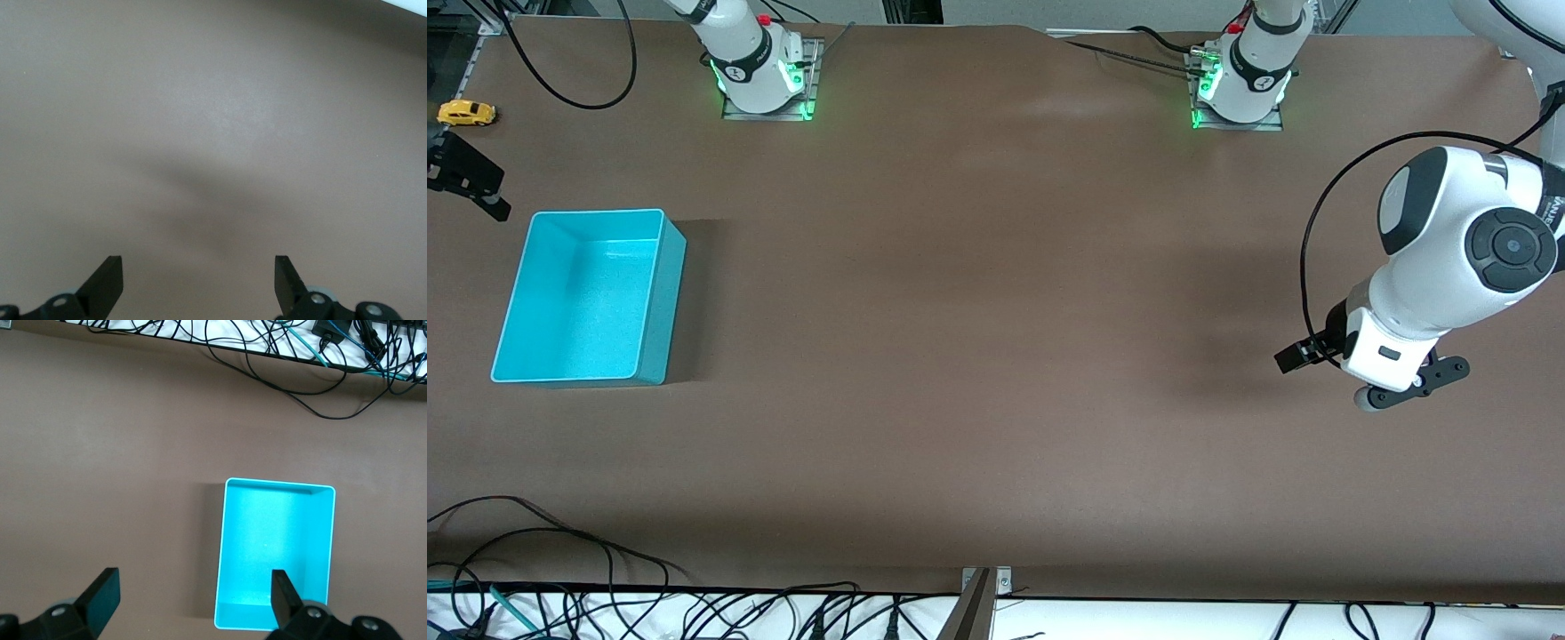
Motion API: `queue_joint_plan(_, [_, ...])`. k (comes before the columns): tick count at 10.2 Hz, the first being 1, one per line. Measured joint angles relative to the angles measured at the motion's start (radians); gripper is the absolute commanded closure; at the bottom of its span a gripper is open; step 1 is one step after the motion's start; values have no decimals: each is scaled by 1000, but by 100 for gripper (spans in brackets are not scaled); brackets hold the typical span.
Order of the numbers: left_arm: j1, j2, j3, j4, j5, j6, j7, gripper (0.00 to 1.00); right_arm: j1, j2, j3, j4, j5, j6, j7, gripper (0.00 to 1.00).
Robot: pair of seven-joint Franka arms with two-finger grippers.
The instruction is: Wind up and store yellow beetle car
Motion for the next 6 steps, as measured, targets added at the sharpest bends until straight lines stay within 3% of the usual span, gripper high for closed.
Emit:
queue_joint_plan(3, [-9, 6, -1, 0, -1, 0, 0, 0, -8, -30, -66, 2, -2, -14, -207, 0])
queue_joint_plan(6, [-18, 15, -1, 0, -1, -1, 0, 0, -60, -108, -148, -5, -3, -124, -494, 0])
